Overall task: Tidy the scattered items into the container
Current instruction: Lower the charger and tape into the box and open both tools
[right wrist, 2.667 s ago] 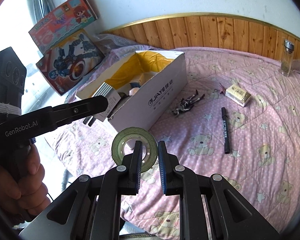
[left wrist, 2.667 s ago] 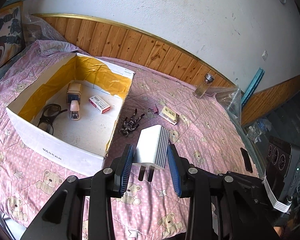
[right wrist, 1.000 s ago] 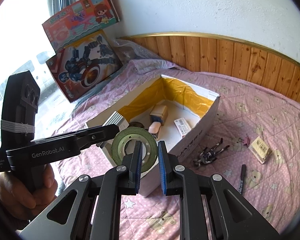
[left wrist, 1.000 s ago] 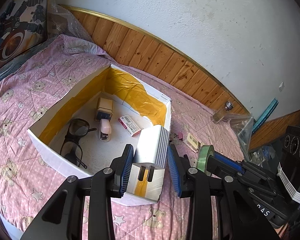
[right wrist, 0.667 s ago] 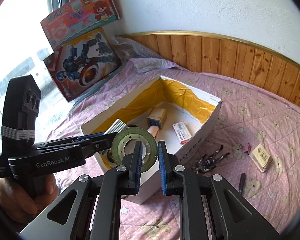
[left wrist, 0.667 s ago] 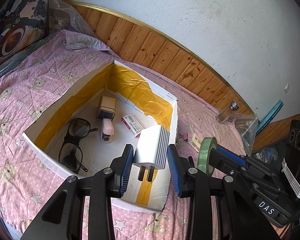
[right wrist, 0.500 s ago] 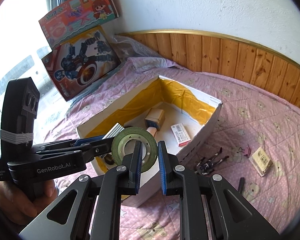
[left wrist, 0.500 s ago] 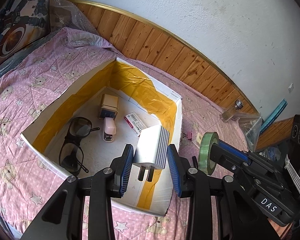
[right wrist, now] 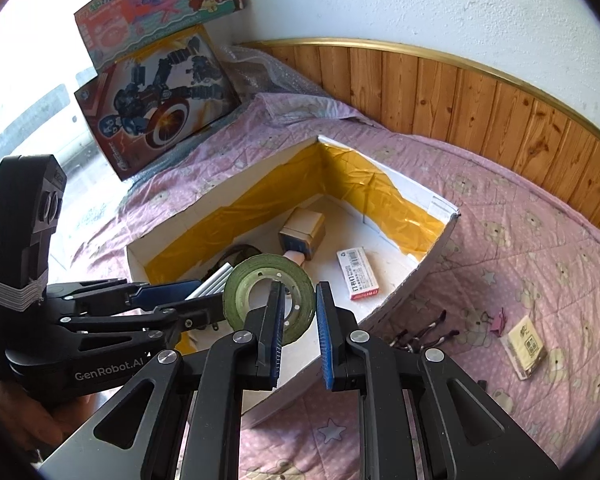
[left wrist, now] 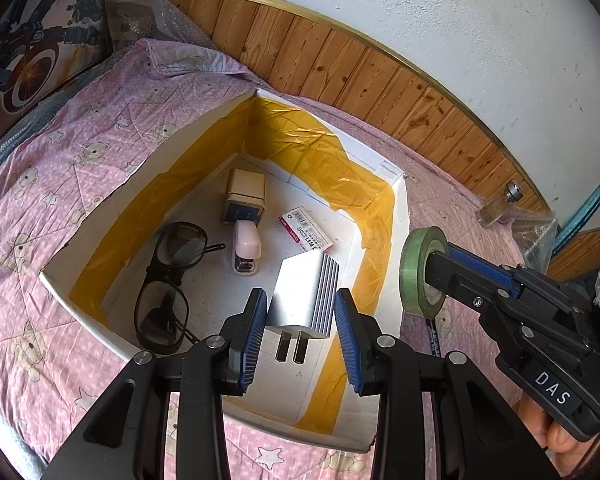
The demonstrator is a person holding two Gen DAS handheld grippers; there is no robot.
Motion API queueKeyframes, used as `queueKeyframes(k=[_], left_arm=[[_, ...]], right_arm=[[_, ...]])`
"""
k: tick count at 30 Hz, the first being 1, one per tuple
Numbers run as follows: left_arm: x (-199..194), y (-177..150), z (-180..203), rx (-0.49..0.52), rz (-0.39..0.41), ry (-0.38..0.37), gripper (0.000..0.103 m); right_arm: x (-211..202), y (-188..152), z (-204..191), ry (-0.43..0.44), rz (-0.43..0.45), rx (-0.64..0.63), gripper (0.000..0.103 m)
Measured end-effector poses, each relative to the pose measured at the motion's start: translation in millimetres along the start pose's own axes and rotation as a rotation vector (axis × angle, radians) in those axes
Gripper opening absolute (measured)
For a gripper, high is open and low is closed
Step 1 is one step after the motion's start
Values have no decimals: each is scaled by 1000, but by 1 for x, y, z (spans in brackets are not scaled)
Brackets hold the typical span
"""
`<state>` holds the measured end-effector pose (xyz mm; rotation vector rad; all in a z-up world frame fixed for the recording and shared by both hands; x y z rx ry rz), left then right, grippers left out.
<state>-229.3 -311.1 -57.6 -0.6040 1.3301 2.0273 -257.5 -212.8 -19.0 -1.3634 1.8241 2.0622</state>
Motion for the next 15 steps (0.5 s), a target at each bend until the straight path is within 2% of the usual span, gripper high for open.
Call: queueKeyframes(k=[15], left_arm=[[22,-2,-15,-48,-48,19,36]], right_arm=[[40,-3,10,-13,-101,-61,16]])
Point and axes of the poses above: each gripper's, at about its wrist camera, not at the fingertips, and x roughly the way its jaws point, z to its right, y to its top, the point moved 6 cm from there along x, roughly the way its jaws point, and after that the axes turned 8 degrees about z, right-handed, at the moved point
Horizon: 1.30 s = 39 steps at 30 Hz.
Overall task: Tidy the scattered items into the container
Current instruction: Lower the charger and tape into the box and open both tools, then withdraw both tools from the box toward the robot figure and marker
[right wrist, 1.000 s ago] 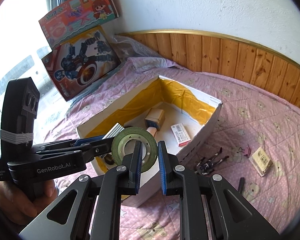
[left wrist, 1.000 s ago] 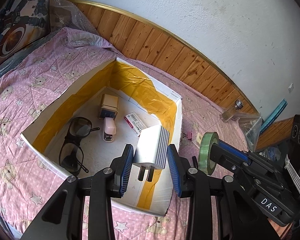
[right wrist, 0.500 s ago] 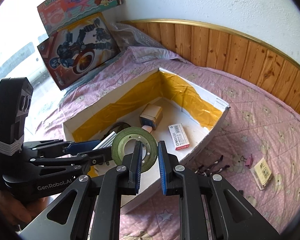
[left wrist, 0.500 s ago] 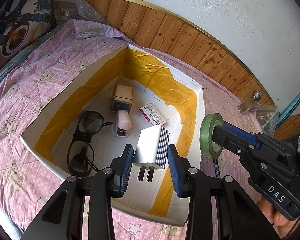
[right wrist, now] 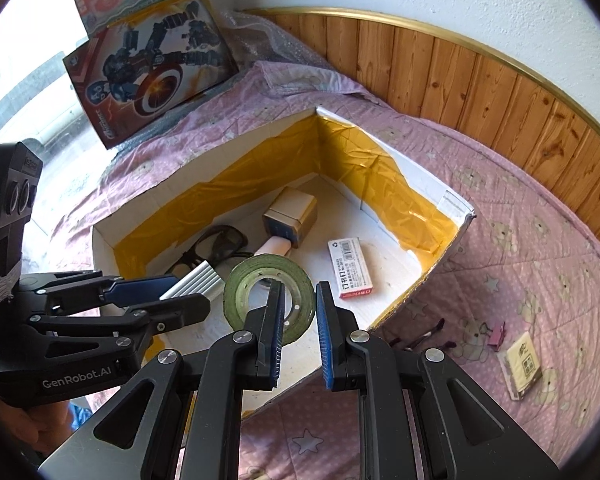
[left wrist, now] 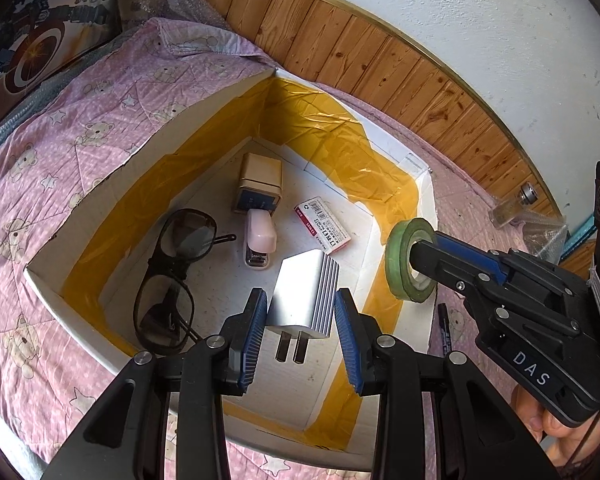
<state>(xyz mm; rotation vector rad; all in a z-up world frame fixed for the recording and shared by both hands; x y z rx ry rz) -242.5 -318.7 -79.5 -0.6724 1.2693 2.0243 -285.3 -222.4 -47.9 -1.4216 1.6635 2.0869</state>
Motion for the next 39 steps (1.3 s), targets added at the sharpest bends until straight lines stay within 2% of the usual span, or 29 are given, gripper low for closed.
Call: queueKeyframes(k=[7,21,30,39], left_arm=[[5,0,-3,-15,-14,0,37],[-6,8,-18,-59,4,-11,38],[-12,2,-1,-22,-3,-46,38],[-26,0,12,68,27,14,38]], right_arm=[[11,-1,0,-1,-41,-16,19],[7,1,2,-5,-47,20,21],[-15,-3,1,18,-19,96,22],[-32,-13,-10,38,-9,126,23]])
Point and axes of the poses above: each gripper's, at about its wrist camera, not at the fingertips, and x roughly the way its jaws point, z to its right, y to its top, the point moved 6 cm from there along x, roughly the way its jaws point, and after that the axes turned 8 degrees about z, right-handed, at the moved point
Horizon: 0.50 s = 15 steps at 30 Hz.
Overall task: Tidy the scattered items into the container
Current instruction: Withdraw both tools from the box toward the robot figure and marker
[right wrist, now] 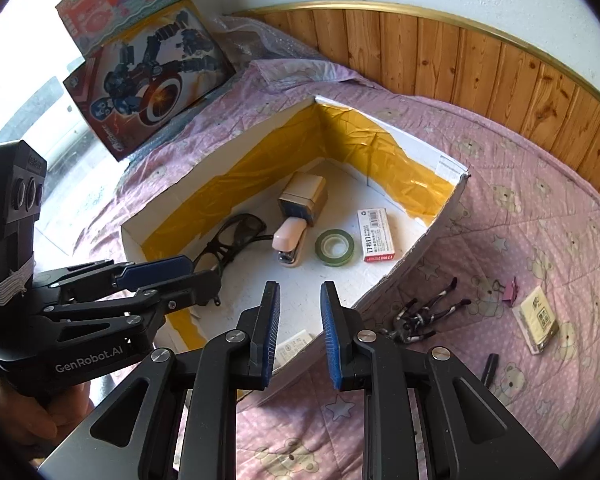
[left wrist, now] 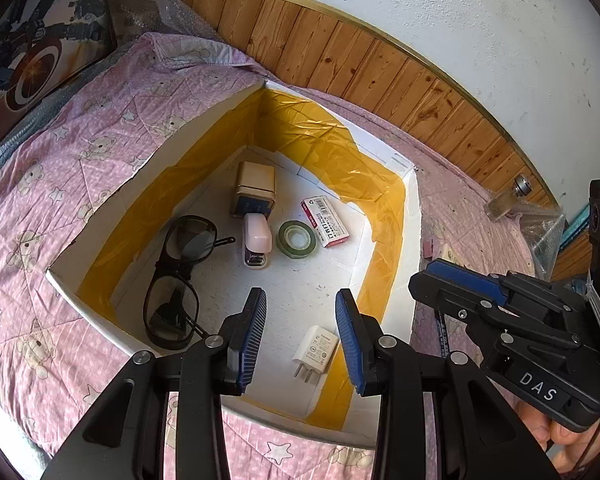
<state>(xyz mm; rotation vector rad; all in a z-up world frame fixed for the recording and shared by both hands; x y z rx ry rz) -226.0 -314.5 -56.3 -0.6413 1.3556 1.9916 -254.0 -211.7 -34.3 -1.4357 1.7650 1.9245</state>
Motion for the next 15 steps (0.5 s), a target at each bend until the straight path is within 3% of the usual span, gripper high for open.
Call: queueKeyframes(k=[15], left_arm=[[-31,-5,16,68,53,43,38]], right_arm=[[-30,-15,-15,40,39,36,23]])
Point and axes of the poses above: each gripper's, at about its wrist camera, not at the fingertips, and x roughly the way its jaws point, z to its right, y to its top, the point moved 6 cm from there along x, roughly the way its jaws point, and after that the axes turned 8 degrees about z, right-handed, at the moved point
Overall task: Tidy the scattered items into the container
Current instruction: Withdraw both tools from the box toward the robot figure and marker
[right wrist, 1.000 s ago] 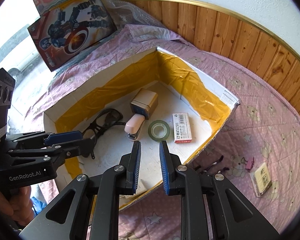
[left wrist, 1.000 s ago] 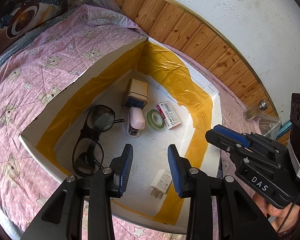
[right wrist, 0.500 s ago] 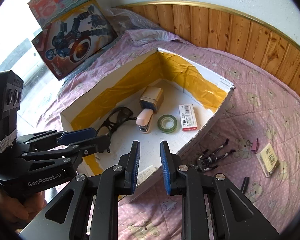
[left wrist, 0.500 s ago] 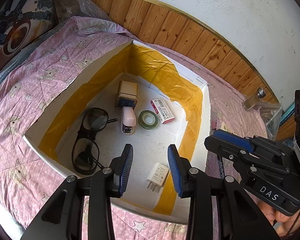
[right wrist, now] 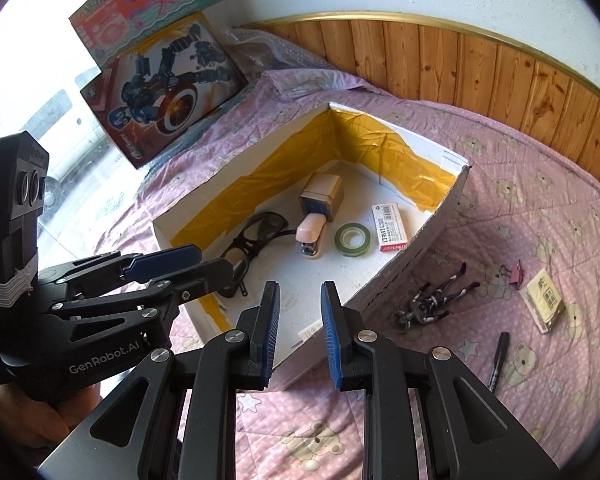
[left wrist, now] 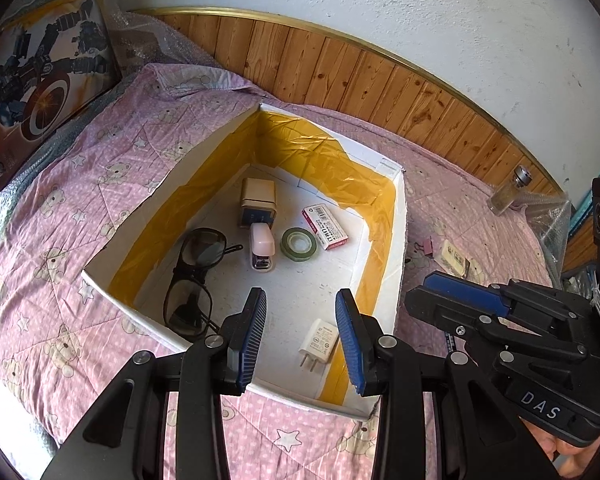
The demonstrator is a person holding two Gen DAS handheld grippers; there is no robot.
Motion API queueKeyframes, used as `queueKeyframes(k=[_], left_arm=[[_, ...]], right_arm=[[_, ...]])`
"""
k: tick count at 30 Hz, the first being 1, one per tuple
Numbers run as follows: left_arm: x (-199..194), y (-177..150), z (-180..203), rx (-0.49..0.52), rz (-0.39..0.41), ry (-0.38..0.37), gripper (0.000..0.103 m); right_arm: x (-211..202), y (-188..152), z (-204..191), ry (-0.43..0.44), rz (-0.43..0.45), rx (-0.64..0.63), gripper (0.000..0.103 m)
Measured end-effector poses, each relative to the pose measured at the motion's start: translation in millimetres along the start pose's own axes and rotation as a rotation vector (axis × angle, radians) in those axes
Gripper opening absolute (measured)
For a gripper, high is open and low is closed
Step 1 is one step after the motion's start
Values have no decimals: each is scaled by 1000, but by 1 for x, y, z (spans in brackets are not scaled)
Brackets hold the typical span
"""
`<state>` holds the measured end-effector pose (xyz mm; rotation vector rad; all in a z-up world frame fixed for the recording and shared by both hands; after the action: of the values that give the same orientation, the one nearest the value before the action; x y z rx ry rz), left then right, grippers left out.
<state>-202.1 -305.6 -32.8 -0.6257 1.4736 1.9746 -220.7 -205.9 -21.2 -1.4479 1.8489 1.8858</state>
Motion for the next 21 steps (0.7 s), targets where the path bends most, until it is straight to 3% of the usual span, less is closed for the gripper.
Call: queueKeyframes(k=[13,21], left_arm=[[-26,-11,14,3,45,-32,38],[-38,-29,42,77,41,-71,38]], right_arm=[[-19,-33,-7,77,28,122,23],[-39,-61,10,81,52,198,23]])
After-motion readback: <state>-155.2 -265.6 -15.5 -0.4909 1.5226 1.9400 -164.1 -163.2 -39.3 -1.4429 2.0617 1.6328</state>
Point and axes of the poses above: each gripper's, at about its wrist camera, not at the fingertips, and x roughly the way its jaws point, z to its right, y to its top, the point moved 6 cm from there along x, roughly the way its jaws point, and after that the axes turned 8 degrees about z, right-handed, at the moved point
